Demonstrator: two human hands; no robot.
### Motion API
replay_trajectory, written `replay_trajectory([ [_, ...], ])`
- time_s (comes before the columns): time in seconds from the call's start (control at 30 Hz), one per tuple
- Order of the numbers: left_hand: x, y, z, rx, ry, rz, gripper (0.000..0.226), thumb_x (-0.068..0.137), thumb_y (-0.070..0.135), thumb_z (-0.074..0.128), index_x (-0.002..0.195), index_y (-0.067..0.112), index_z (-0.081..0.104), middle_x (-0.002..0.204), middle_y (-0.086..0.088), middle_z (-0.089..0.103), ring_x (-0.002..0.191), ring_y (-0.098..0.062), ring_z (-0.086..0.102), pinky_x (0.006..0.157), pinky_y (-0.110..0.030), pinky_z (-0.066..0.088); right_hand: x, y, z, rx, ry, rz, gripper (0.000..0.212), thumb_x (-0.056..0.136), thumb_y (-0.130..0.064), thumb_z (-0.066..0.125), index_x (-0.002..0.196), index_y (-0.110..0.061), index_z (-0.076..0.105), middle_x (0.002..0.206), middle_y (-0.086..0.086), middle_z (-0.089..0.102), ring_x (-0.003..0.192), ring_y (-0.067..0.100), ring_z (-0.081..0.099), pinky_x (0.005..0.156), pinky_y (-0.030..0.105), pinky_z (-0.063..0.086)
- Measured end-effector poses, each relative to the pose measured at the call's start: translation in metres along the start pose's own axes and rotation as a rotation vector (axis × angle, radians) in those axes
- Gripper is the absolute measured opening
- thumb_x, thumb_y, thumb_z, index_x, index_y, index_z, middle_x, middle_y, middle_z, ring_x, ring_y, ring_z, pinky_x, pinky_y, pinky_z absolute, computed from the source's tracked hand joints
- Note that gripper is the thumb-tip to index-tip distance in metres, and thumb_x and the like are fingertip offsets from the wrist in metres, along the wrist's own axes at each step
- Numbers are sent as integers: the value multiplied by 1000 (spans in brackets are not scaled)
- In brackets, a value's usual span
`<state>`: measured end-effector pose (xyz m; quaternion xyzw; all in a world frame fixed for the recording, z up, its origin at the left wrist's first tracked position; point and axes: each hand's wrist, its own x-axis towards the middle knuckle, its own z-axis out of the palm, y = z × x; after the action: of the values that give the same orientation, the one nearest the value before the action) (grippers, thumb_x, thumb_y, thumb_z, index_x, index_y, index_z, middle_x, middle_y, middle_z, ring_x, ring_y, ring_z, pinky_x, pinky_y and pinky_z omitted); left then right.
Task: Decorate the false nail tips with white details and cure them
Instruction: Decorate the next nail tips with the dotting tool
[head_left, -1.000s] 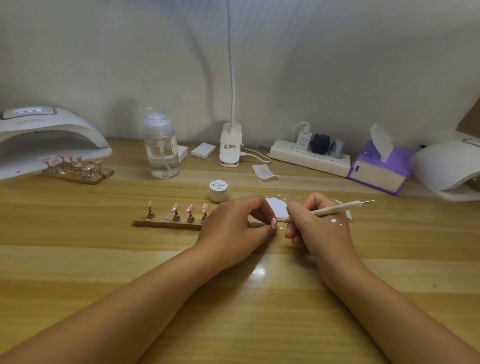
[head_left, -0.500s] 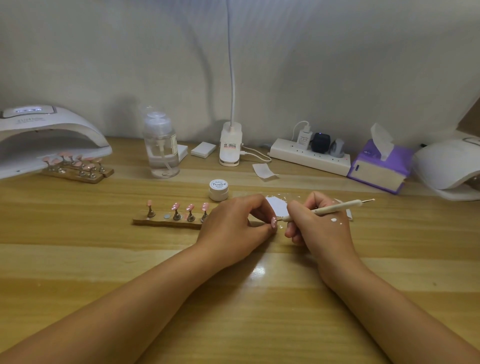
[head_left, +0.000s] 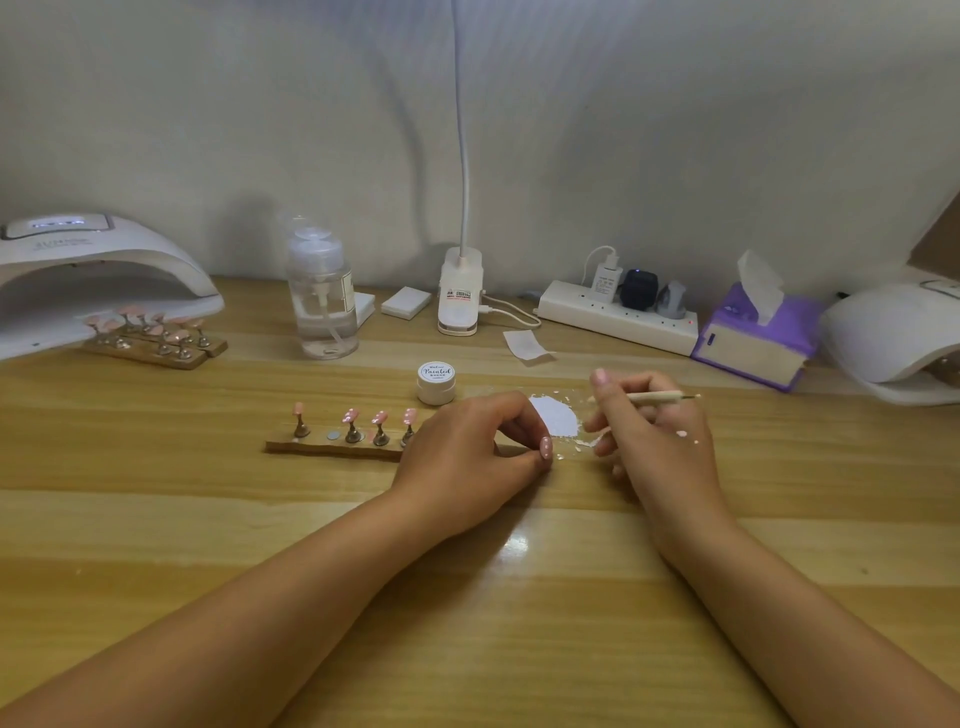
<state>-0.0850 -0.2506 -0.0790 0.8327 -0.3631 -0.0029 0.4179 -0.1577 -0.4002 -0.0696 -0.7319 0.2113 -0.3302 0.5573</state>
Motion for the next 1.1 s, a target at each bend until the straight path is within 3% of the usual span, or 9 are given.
replay_trajectory([
  [0.13, 0, 1, 0, 12, 4, -9, 6, 83, 32, 74, 81, 32, 67, 87, 22, 71, 64, 18, 53, 56, -10, 31, 3, 5, -1, -71, -54, 42, 13, 90, -21, 63, 83, -18, 53, 62, 2, 72, 44, 11, 59, 50, 28, 40],
  [0.37, -1, 2, 0, 10, 1, -7, 6, 82, 30, 73, 81, 33, 68, 87, 22, 71, 63, 19, 53, 59, -17, 33, 1, 5, 0, -137, -110, 22, 22, 89, -24, 67, 76, -12, 53, 62, 1, 72, 49, 8, 64, 57, 32, 49],
  [0.53, -1, 2, 0, 7, 4, -9, 9, 82, 30, 73, 79, 34, 66, 86, 23, 71, 64, 19, 53, 59, -18, 33, 1, 5, -1, -130, -96, 29, 22, 92, -26, 65, 82, -10, 54, 64, 1, 73, 52, 9, 65, 51, 27, 44],
  [0.63, -1, 1, 0, 0, -1, -4, 8, 82, 30, 74, 80, 33, 67, 86, 23, 71, 64, 19, 53, 59, -18, 33, -3, 1, 0, 20, -23, 13, 17, 97, -28, 63, 88, -15, 56, 71, 0, 75, 58, 10, 69, 44, 19, 47],
  [0.73, -1, 1, -1, -3, -8, 2, 8, 83, 29, 74, 80, 33, 67, 87, 23, 71, 64, 19, 53, 60, -18, 33, -3, -6, -3, 150, 27, -14, 7, 97, -25, 62, 96, -19, 60, 81, 0, 75, 69, 9, 71, 47, 20, 52],
  [0.93, 0, 0, 0, -8, -4, 3, 10, 82, 30, 73, 79, 35, 65, 87, 23, 71, 63, 18, 53, 59, -19, 34, -10, -9, 0, 249, -51, 109, 18, 91, -23, 69, 82, -16, 56, 58, 1, 68, 43, 5, 54, 38, 16, 39],
  [1.1, 1, -1, 0, -19, -4, 3, 12, 83, 32, 72, 77, 36, 63, 86, 23, 71, 62, 16, 53, 61, -22, 35, -11, -11, 2, 201, -111, 125, 25, 81, -8, 61, 64, -17, 45, 46, 5, 59, 39, 8, 47, 38, 17, 37],
])
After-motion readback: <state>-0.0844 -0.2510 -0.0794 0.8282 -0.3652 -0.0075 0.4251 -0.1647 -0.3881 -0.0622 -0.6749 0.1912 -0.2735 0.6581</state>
